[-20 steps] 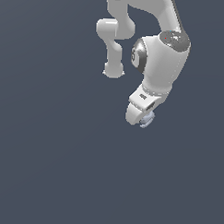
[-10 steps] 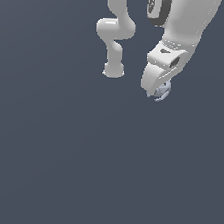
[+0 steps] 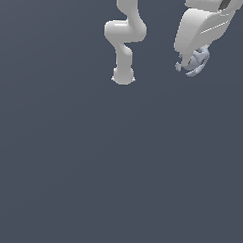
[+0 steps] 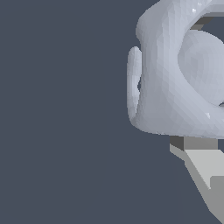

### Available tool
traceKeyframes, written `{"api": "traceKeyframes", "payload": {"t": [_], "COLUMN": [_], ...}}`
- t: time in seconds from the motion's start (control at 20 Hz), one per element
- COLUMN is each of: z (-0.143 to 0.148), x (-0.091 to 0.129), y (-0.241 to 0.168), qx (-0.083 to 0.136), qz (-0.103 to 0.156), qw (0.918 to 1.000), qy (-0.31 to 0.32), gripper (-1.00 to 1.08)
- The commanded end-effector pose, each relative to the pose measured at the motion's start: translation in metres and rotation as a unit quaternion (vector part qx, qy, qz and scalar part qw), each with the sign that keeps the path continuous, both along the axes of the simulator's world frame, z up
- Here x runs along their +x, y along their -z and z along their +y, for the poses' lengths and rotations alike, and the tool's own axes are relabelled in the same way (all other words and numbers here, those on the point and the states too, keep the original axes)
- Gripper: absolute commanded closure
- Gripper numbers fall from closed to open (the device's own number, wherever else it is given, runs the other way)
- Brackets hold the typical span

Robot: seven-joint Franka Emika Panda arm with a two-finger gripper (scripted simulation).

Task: Pick up the object and move it to a goal position.

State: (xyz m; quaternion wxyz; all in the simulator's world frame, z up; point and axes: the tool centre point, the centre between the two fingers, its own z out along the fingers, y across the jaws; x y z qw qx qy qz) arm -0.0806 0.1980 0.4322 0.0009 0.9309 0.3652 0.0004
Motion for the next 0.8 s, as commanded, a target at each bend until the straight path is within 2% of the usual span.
{"api": "traceKeyframes", "payload": {"t": [0.0, 0.35, 0.75], "z": [0.006, 0.018, 0.022], "x": [-0.008, -0.020, -0.023], "y": [-0.021, -0.060, -0.074], "qx": [0.000, 0.001, 0.001], "qz": [0.001, 0.001, 0.001], "qw": [1.0000, 1.0000, 1.0000], "qy": [0.000, 0.001, 0.001], "gripper": [1.08, 1.08, 1.08]}}
